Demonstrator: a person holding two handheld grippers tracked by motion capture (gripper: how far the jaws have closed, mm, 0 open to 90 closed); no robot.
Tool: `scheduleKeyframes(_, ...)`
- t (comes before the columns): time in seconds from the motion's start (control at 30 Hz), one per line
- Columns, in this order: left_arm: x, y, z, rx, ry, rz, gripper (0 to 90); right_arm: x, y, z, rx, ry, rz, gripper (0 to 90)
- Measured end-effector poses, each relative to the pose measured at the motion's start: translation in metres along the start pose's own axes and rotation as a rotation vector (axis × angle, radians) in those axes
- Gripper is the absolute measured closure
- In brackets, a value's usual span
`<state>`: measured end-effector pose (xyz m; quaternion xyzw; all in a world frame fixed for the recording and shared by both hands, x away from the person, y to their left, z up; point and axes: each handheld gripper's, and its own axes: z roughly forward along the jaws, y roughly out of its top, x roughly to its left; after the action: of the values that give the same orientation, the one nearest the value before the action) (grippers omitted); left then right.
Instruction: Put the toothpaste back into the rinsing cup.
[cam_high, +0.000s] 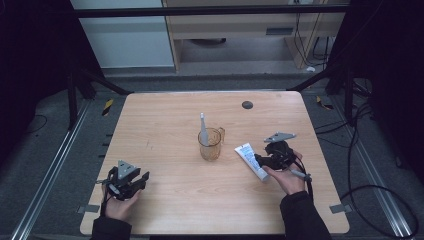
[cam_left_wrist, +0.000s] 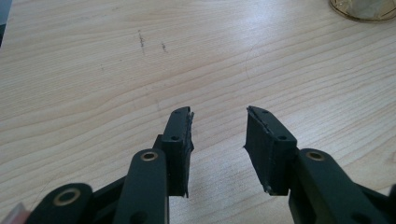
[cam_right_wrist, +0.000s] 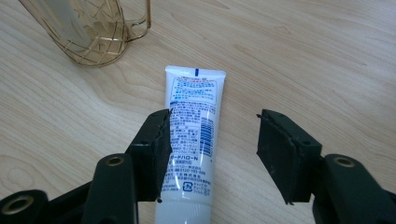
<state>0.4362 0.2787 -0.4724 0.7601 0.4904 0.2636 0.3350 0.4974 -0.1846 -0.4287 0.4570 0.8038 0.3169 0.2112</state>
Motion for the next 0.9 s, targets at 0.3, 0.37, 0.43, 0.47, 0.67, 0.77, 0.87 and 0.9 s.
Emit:
scheduleKeyframes(0.3,0.0,0.0,0.002,0.005,0.01,0.003,59.6,0.003,0.008,0.011,0.033,0.008,-0.004,43.8)
scheduleKeyframes(0.37,0.001,0.0,0.002,0.007,0.011,-0.002,59.5,0.004,0.009,0.012,0.035,0.01,-0.004,43.3)
scheduleKeyframes(0.43,0.001,0.0,0.003,0.008,0.011,-0.003,59.4,0.005,0.011,0.014,0.044,0.011,-0.008,43.2)
scheduleKeyframes(0.47,0.001,0.001,0.004,0.011,0.011,-0.003,59.4,0.005,0.012,0.015,0.044,0.013,-0.01,43.6)
scheduleKeyframes(0.67,0.002,0.0,0.004,0.015,0.013,0.0,59.2,0.005,0.017,0.024,0.063,0.006,-0.005,45.0)
scheduleKeyframes(0.77,0.002,0.0,0.005,0.015,0.015,-0.003,59.1,0.004,0.018,0.029,0.072,0.014,0.009,45.0)
scheduleKeyframes(0.87,0.003,0.0,0.005,0.017,0.015,-0.003,59.1,0.002,0.019,0.034,0.081,0.014,0.011,45.0)
scheduleKeyframes(0.9,0.003,0.0,0.005,0.017,0.015,-0.004,59.1,0.001,0.019,0.036,0.082,0.018,0.015,45.0)
